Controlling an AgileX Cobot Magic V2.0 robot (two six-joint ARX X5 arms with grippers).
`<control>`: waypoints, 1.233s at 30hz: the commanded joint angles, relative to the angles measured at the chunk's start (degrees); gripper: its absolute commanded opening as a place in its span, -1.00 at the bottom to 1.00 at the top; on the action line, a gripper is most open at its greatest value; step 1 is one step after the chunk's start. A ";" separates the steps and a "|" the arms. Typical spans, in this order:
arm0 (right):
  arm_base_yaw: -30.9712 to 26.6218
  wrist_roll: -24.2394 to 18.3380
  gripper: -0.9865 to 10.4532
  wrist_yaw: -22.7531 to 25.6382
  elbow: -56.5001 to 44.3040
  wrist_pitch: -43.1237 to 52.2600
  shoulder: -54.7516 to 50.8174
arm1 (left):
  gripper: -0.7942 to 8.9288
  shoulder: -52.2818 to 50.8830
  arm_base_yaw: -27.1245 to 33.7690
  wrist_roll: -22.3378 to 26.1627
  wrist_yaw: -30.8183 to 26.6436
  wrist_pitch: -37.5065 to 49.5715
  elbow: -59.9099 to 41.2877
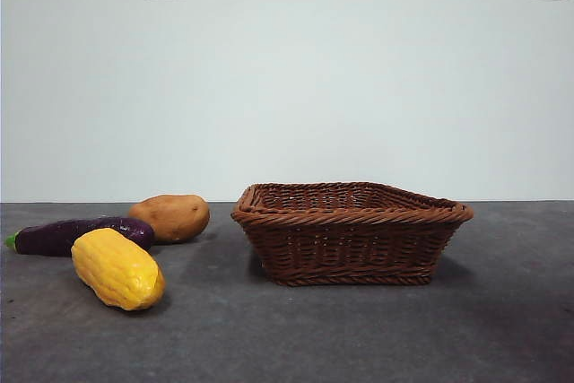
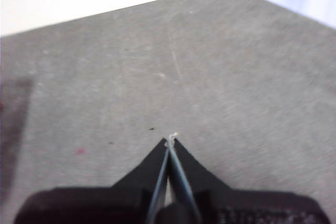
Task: Help me put the vegetables on the table into the basket
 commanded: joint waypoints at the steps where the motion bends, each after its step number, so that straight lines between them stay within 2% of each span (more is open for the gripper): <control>1: -0.07 6.08 -0.83 -1.38 -0.42 0.63 -0.11 | -0.84 0.02 0.22 -0.20 0.28 0.22 -0.61; 5: -0.07 6.08 -0.83 -1.46 -0.42 2.29 -0.11 | -0.85 0.02 0.22 -0.22 0.33 0.20 -0.52; 8: -0.02 6.10 -0.84 -5.79 0.20 2.54 -0.11 | -0.85 0.04 0.22 -0.98 1.36 -0.28 0.17; 11: -0.02 7.37 -0.84 -9.79 1.99 2.47 -0.09 | -0.85 0.11 0.22 -4.09 1.79 -1.84 1.97; 15: -0.02 9.55 -0.84 -12.07 6.27 2.43 0.66 | -0.85 1.09 0.22 -8.13 2.36 -3.87 5.31; 20: -0.02 9.27 -0.84 -16.76 14.64 -0.22 5.03 | -0.85 3.82 0.20 -8.74 7.04 -8.41 11.72; 23: -0.02 7.15 -0.84 -20.44 21.05 -4.66 8.87 | -0.85 6.45 0.20 -8.70 8.22 -12.81 16.92; 25: -0.02 4.39 -0.84 -22.67 25.46 -8.13 11.72 | -0.85 8.48 0.20 -8.57 8.28 -15.23 20.37; 29: -0.02 -1.57 -0.84 -25.40 34.88 -17.29 17.64 | -0.85 13.22 0.20 -7.80 12.02 -19.34 28.02; 32: -0.02 -5.11 -0.84 -26.43 41.22 -24.52 21.70 | -0.85 16.94 0.20 -5.51 13.90 -23.47 33.83; 37: -0.02 -8.94 -0.84 -28.17 48.68 -34.56 27.10 | -0.85 22.60 0.20 0.24 13.97 -33.22 42.84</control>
